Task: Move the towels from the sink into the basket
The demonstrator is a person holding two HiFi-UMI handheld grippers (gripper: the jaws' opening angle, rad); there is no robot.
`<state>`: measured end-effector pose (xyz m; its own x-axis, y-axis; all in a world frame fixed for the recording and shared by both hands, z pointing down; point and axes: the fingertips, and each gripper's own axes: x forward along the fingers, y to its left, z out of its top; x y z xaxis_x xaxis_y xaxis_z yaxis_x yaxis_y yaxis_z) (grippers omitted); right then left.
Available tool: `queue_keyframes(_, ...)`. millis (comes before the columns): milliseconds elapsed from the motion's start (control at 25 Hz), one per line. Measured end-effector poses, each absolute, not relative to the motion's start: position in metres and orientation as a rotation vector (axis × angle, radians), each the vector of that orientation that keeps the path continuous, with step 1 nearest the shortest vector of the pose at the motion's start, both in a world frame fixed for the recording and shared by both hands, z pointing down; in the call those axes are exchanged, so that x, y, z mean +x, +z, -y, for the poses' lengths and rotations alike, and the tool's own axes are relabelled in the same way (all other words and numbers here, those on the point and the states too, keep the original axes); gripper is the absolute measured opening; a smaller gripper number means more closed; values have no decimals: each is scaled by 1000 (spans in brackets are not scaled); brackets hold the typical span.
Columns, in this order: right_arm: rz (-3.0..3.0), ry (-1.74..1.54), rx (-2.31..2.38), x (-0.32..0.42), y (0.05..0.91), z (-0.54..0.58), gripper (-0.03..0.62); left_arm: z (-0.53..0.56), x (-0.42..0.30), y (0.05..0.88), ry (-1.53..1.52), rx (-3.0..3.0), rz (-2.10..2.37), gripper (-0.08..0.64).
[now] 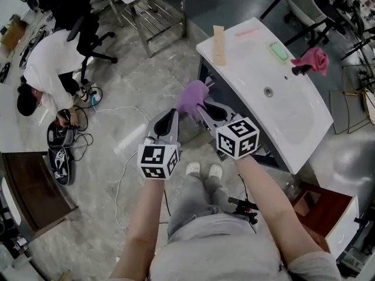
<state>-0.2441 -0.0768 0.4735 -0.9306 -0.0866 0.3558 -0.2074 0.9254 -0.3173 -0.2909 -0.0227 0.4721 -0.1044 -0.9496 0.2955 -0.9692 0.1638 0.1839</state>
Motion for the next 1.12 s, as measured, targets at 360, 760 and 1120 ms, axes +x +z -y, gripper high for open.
queue_keyframes(360, 2642, 555, 218, -255, 531, 73, 55, 21, -303, 513, 96, 1775, 2072, 5)
queue_keyframes(760, 2525, 579, 208, -258, 600, 71, 55, 15, -306, 571, 110, 1701, 2030, 5)
queue_keyframes(1120, 2424, 574, 210, -266, 668, 71, 55, 12, -300, 633, 136, 1633, 1964, 5)
